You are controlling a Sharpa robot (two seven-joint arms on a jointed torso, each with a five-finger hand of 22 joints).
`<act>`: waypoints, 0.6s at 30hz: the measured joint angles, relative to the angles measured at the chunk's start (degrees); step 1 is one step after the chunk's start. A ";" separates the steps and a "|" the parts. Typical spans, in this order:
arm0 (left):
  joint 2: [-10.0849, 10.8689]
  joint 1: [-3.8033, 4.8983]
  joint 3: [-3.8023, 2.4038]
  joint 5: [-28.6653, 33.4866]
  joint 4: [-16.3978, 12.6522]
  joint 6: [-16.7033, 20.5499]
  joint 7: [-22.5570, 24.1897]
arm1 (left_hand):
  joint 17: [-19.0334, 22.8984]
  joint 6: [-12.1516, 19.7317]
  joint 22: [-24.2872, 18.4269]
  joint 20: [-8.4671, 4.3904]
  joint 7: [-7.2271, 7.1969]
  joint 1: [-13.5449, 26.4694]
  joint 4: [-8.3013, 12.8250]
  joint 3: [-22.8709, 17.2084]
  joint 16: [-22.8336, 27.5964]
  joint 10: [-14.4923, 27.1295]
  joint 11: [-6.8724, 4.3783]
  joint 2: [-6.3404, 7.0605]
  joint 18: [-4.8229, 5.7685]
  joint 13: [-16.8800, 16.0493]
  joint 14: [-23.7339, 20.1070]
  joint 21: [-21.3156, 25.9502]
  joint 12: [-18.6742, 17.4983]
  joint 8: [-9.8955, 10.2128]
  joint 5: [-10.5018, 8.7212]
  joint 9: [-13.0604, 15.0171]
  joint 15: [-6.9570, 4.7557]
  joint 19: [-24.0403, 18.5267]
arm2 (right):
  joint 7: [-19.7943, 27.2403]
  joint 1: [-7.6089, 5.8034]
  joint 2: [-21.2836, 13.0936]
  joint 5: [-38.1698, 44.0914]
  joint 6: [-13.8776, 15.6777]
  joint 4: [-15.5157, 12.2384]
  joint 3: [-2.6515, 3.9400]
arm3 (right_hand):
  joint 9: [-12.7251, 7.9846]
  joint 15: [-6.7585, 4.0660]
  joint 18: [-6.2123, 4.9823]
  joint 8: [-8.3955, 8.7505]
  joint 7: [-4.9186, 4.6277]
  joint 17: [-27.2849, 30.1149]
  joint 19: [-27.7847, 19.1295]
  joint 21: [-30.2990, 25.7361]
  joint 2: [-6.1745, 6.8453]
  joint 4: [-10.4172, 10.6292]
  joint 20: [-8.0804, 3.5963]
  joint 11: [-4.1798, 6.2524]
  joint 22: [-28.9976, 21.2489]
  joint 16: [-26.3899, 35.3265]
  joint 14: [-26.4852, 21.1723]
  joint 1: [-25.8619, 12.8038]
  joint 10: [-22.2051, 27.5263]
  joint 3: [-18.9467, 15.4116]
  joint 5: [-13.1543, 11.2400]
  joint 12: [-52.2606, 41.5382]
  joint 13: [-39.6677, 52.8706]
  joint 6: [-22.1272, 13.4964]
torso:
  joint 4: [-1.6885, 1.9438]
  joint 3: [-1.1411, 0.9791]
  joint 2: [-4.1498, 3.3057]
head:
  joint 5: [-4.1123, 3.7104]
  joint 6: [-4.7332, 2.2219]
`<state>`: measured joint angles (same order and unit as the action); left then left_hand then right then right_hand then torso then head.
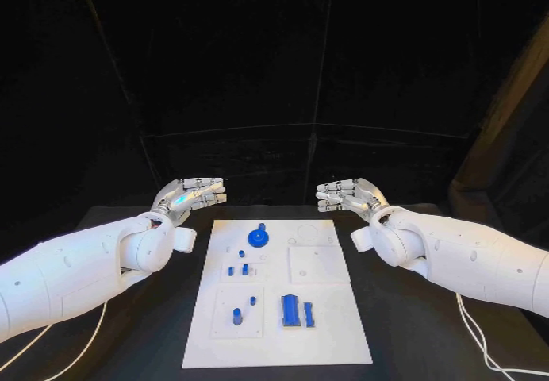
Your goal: Assemble the parts on the task board
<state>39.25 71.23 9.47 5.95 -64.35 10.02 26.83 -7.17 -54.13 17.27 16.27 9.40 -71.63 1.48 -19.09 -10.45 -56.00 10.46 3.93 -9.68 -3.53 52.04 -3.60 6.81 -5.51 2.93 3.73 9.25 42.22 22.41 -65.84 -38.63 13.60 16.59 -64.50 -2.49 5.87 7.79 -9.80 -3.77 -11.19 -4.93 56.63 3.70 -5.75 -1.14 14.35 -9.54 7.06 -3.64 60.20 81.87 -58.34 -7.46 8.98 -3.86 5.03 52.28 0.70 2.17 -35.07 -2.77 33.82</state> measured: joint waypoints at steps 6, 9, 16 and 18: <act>0.32 -0.48 -0.31 0.03 -0.77 0.40 -0.15 | 1.53 10.24 -3.57 -2.97 -1.50 13.77 -0.92 4.05 2.35 10.38 -1.78 -2.23 0.60 1.88 -9.31 1.85 -2.00 3.12 -1.61 -2.01 -1.56 -8.00 | -0.06 0.34 -0.47 -0.09 0.31 -1.07 0.03 | -2.81 -1.20 0.56 2.14 2.00 2.81 -10.72 -2.14 2.75 0.58 -2.52 1.48 -1.72 2.01 -11.12 -15.77 10.76 1.24 -1.76 2.22 -2.89 -9.94 | 0.01 -0.14 0.25 | 0.24 0.09; 0.69 -1.31 -0.94 -0.07 -2.46 1.26 -0.19 | 3.17 15.38 -5.17 -4.54 -2.46 20.51 -1.13 5.81 3.24 15.71 -2.81 -2.90 1.30 2.53 -14.31 2.47 -3.78 4.09 -2.03 -2.69 -2.46 -12.00 | -0.06 0.91 -1.01 -0.46 1.18 -3.14 0.25 | -3.99 -1.95 1.39 2.67 3.04 3.63 -15.95 -2.57 3.88 0.91 -3.86 2.40 -3.54 2.49 -16.73 -23.28 16.18 1.84 -2.57 2.77 -3.72 -14.76 | -0.13 -0.47 0.85 | 0.91 0.21; 2.20 -4.33 -3.99 -0.84 -9.86 7.12 -0.02 | 5.94 25.30 -8.28 -7.54 -4.79 33.60 -1.39 9.23 5.50 26.02 -4.78 -3.63 3.05 3.22 -23.96 3.13 -5.72 4.78 -2.49 -3.41 -4.98 -19.74 | 1.08 2.84 -3.08 -3.09 7.10 -12.22 1.28 | -5.28 -5.37 3.18 3.33 5.06 4.51 -26.11 -3.06 5.15 0.98 -6.48 4.52 -5.94 3.16 -27.57 -37.89 26.69 5.41 -5.41 3.21 -4.61 -24.14 | -0.52 -1.66 2.98 | 2.50 0.51; 2.85 -5.73 -5.11 -1.27 -12.90 10.13 0.11 | 6.32 27.69 -9.01 -8.26 -6.04 36.75 -1.40 10.03 6.81 28.48 -5.72 -3.73 3.06 3.28 -26.30 3.14 -6.10 5.05 -2.49 -3.49 -6.19 -21.61 | 1.76 3.66 -3.84 -4.49 10.01 -15.71 1.57 | -5.45 -6.11 3.18 3.33 5.62 4.64 -28.76 -3.32 5.35 1.06 -7.18 5.88 -6.30 3.16 -30.42 -41.74 29.45 5.95 -6.50 3.45 -4.75 -26.58 | -0.59 -1.87 3.33 | 2.68 0.55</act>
<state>42.10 65.49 4.36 4.68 -77.26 20.16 26.95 -0.85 -26.44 8.27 8.00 3.36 -34.88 0.08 -9.07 -3.64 -27.53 4.74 0.21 -6.62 -0.24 25.73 -0.46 0.71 -0.46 0.44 0.24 3.07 20.61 24.16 -62.18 -42.47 9.11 26.60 -80.21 -0.93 0.42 1.68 -6.63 -0.44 -5.57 -0.28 27.87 0.38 -0.40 -0.08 7.16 -3.66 0.76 -0.48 29.78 40.13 -28.89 -1.51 2.49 -0.41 0.29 25.70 0.11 0.30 -31.74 -0.10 34.37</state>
